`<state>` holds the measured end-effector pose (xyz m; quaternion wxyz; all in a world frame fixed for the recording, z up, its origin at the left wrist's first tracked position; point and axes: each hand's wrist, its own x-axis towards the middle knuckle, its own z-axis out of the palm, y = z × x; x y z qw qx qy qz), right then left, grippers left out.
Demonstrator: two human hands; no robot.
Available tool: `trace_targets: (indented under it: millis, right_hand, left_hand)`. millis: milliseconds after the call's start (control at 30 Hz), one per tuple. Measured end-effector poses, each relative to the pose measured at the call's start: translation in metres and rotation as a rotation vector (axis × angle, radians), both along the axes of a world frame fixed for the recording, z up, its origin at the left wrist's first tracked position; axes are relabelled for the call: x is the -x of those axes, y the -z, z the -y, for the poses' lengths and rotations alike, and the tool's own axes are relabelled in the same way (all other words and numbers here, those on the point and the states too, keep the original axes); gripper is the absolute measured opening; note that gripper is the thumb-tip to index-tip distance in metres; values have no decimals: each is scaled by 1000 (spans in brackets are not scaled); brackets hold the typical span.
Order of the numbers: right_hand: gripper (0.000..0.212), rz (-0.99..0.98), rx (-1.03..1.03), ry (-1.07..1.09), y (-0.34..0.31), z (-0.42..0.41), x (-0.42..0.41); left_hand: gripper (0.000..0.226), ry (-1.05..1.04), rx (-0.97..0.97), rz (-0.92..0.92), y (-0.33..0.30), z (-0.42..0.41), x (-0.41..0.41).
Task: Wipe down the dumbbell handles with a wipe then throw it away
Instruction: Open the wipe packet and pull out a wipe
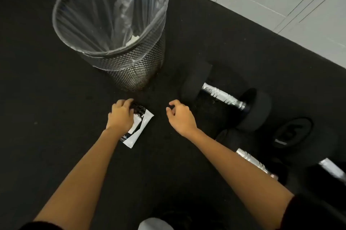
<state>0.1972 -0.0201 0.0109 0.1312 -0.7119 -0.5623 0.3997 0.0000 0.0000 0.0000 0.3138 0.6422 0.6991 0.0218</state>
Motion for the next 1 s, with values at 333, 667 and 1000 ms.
trace_targets:
  millis: [333, 667, 1000]
  right_hand:
    - [35, -64, 7, -31, 24, 18, -11]
    - [16, -50, 180, -74, 53, 42, 20]
    - [27, 68, 133, -221, 53, 47, 26]
  left_hand:
    - [47, -382, 170, -18, 36, 36, -26]
    - [33, -130, 58, -222, 45, 66, -44]
    - [9, -449, 134, 146, 49, 60, -40]
